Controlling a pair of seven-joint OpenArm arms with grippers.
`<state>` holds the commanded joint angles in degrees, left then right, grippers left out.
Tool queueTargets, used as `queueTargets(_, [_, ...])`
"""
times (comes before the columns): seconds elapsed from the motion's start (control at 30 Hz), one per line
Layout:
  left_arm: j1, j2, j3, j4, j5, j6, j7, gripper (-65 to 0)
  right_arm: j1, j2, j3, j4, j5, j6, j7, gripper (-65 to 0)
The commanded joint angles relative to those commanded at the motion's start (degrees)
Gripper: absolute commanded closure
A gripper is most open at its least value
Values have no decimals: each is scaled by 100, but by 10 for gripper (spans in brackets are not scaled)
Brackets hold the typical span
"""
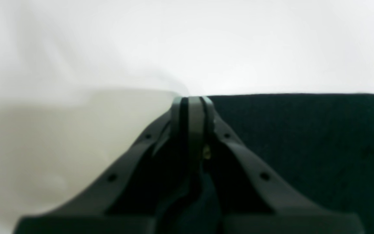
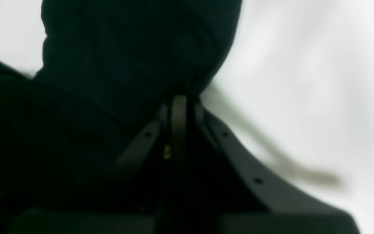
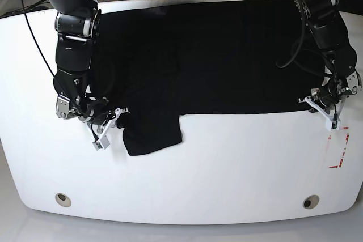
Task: Fold the T-shirt properly
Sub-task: 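Fold the shirt lengthwise with both grippers, lifting its edge over the middle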
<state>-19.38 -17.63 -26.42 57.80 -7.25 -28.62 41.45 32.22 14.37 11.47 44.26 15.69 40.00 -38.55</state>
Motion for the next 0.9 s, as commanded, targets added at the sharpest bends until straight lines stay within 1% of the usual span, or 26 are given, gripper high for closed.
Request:
queueTargets(0.07, [-26,0,0,229,9,0,26,0,35,62,0,9,0,0,0,0])
queueTargets(0.1, [-26,9,9,396,0,0,35,0,79,141,0,114,9,0,-9,0])
queueTargets(0.17, [-26,18,9,633,18,0,35,0,88,167,0,369,9,0,-105,0])
queueTargets(0.3, [-35,114,26,1073,35,0,114,0,79,193,18,1152,9,0,-686,0])
queueTargets(0.5, [-9,132,18,1925,-9,-18,800,0,-70,202,44,2268,0,0,-1380,0])
queueTargets(0.6, [26,237,0,2330,-9,-26,1108,0,-229,202,44,2857,0,0,-1705,0])
queueTargets(0.7, [325,281,-9,2989,-9,-35,1512,0,-501,202,123,3552,9,0,-2110,0])
queueTargets(0.8, [677,299,0,3648,-18,-35,1811,0,-905,176,440,4290,35,0,-2488,0])
queueTargets(0.9, [1055,299,0,4070,-18,-35,1943,0,-1231,158,580,4835,44,0,-2813,0])
